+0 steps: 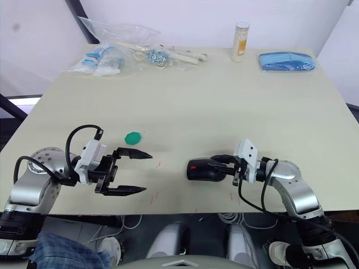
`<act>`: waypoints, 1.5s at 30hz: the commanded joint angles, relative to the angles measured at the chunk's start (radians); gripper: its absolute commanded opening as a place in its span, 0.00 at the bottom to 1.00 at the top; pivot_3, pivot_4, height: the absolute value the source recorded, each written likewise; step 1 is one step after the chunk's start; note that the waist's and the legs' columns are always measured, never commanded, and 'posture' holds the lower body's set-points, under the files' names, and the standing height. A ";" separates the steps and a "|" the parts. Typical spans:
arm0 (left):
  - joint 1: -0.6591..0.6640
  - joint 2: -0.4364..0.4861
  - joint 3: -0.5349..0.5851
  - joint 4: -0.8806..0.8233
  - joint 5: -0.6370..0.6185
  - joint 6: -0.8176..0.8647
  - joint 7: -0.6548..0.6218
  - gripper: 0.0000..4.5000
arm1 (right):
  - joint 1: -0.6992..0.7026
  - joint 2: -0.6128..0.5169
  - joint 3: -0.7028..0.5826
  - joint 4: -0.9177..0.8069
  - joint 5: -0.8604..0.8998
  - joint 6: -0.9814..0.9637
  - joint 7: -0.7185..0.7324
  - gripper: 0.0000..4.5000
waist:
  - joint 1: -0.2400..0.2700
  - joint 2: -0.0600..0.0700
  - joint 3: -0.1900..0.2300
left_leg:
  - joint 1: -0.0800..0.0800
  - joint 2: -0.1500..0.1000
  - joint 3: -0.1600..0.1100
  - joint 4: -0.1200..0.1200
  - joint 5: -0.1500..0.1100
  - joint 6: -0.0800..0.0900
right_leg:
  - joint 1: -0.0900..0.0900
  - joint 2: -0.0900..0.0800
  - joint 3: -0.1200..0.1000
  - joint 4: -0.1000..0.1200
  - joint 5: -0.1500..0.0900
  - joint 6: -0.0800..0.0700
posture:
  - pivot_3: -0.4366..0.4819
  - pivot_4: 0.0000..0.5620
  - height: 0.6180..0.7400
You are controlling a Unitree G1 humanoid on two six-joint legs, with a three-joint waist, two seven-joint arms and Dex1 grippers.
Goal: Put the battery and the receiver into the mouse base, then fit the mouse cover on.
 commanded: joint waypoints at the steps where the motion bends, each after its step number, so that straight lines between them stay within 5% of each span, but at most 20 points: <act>1: -0.012 0.009 0.015 -0.028 -0.012 0.004 -0.003 1.00 | 0.014 0.011 -0.023 0.031 0.025 -0.065 0.034 0.20 | 0.001 0.000 0.000 | 0.000 0.000 0.000 0.000 0.000 0.000 | 0.000 0.000 0.000 0.000 0.000 0.000 | 0.48 0.27 1.00; 11: -0.021 -0.006 -0.001 -0.012 0.028 -0.004 0.034 1.00 | 0.073 0.030 0.021 0.199 -0.042 -0.222 0.069 0.20 | 0.000 -0.001 -0.001 | 0.002 0.001 0.000 0.000 0.000 0.000 | 0.002 0.001 0.000 0.000 0.000 0.000 | 0.48 0.27 1.00; 26: 0.053 -0.049 0.023 -0.084 0.025 0.020 0.137 1.00 | 0.175 -0.063 -0.059 0.156 -0.014 -0.256 0.074 0.20 | 0.000 -0.001 -0.001 | 0.003 0.001 0.001 0.000 0.000 0.000 | 0.003 0.001 0.001 0.000 0.000 0.000 | 0.48 0.27 1.00; 34: 0.160 -0.074 0.114 -0.137 -0.014 0.046 0.242 1.00 | 0.317 -0.124 -0.258 -0.001 0.079 -0.253 0.032 0.20 | 0.003 0.000 0.000 | 0.002 0.001 0.001 0.000 0.000 0.000 | 0.003 0.000 0.001 -0.001 0.000 0.000 | 0.48 0.27 1.00; 45: 0.286 -0.106 0.216 -0.107 -0.008 0.063 0.373 1.00 | 0.571 -0.162 -0.536 -0.004 0.197 -0.262 0.053 0.26 | 0.007 0.000 0.000 | 0.003 0.003 0.001 0.000 -0.001 -0.001 | 0.003 0.000 0.001 -0.002 -0.001 0.000 | 0.48 0.27 1.00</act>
